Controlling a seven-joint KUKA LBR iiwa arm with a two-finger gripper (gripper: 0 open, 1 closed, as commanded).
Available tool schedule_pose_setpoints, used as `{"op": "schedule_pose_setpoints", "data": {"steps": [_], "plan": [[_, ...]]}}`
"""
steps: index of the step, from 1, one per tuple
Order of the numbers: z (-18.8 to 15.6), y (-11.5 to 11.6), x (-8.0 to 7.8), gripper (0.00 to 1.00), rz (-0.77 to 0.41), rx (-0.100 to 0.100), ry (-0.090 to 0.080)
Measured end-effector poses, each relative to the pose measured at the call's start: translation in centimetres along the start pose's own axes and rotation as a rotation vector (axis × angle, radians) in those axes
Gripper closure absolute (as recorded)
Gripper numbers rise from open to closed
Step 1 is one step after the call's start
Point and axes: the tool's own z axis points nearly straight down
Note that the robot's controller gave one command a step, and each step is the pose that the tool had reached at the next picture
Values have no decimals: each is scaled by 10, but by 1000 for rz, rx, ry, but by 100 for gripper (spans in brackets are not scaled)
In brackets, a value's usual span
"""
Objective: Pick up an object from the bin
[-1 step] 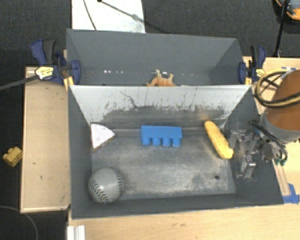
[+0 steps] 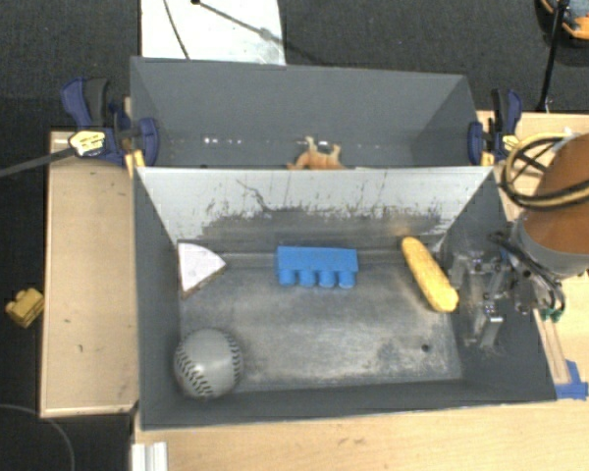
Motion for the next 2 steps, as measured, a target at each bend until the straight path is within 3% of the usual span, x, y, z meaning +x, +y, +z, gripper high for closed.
{"op": "schedule_pose_setpoints", "data": {"steps": [1,2], "plan": [[52,9,-32,0,-31,2,-7],[80,13,-47,0,-39,-1,1]]}}
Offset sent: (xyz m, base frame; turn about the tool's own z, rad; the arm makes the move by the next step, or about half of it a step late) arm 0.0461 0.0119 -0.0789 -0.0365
